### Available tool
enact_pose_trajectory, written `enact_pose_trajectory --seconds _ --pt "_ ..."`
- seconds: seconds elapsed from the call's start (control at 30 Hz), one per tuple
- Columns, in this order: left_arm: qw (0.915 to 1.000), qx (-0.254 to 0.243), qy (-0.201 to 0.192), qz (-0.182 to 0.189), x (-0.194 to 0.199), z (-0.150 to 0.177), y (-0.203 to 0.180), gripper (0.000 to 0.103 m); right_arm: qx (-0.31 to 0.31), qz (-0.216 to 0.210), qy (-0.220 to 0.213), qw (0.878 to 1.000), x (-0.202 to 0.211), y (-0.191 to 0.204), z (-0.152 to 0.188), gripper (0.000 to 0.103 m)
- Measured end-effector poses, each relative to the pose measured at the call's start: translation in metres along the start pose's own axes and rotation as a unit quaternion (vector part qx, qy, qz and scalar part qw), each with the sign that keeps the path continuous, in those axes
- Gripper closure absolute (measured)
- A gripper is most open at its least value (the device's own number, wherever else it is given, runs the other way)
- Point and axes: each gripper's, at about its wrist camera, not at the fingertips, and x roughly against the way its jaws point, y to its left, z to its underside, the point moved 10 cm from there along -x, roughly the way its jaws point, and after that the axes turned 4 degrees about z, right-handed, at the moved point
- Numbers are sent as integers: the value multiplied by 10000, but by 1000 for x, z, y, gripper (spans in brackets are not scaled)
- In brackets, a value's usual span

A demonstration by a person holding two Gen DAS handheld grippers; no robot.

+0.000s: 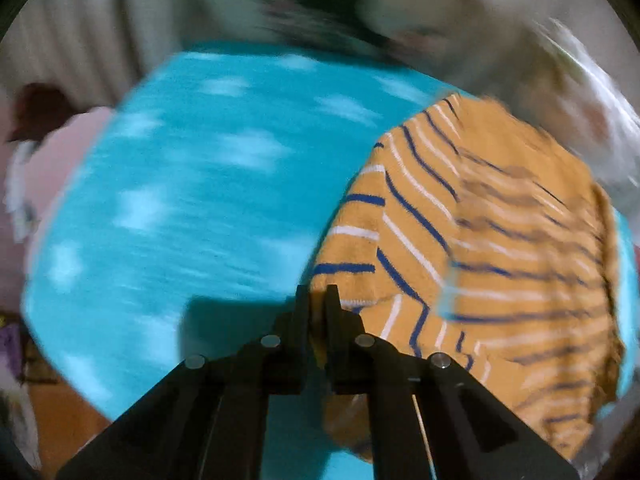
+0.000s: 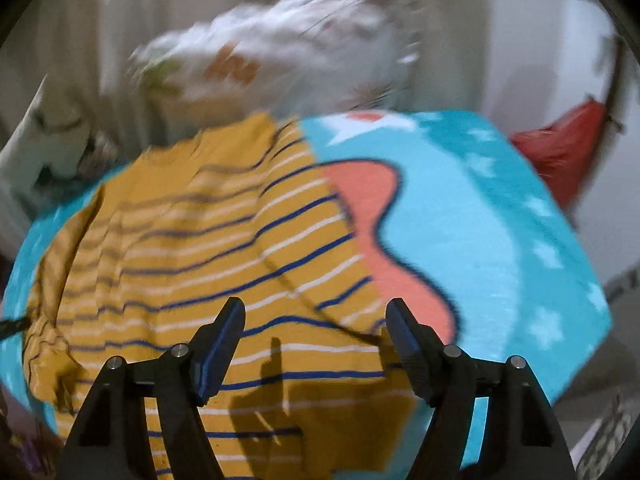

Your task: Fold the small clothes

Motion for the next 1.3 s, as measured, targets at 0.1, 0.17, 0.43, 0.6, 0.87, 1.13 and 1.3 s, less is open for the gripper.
enact_pose_trajectory --seconds 0.1,0.17,0.43,0.6,0.87,1.13,1.3 --pt "9990 345 -241 -134 6 -13 46 95 -430 417 160 9981 6 -25 -1 26" --pt "9979 392 -455 -230 15 -19 62 88 -885 477 232 9947 2 -45 3 26" --pt "9932 356 -1059 335 60 -24 24 52 -1417 816 441 9856 -4 -87 25 26" --pt "9932 6 -1008 590 73 -13 -35 47 -1419 490 589 9869 -20 -84 34 26" --pt "9951 -155 -833 499 86 26 -94 43 475 399 653 9959 -55 -42 18 25" --pt "9952 347 -882 259 113 63 -94 43 1053 -364 827 9903 -56 -45 1 98" --pt "9931 715 -888 260 116 75 -101 43 886 1091 -11 9901 -27 -147 -59 98"
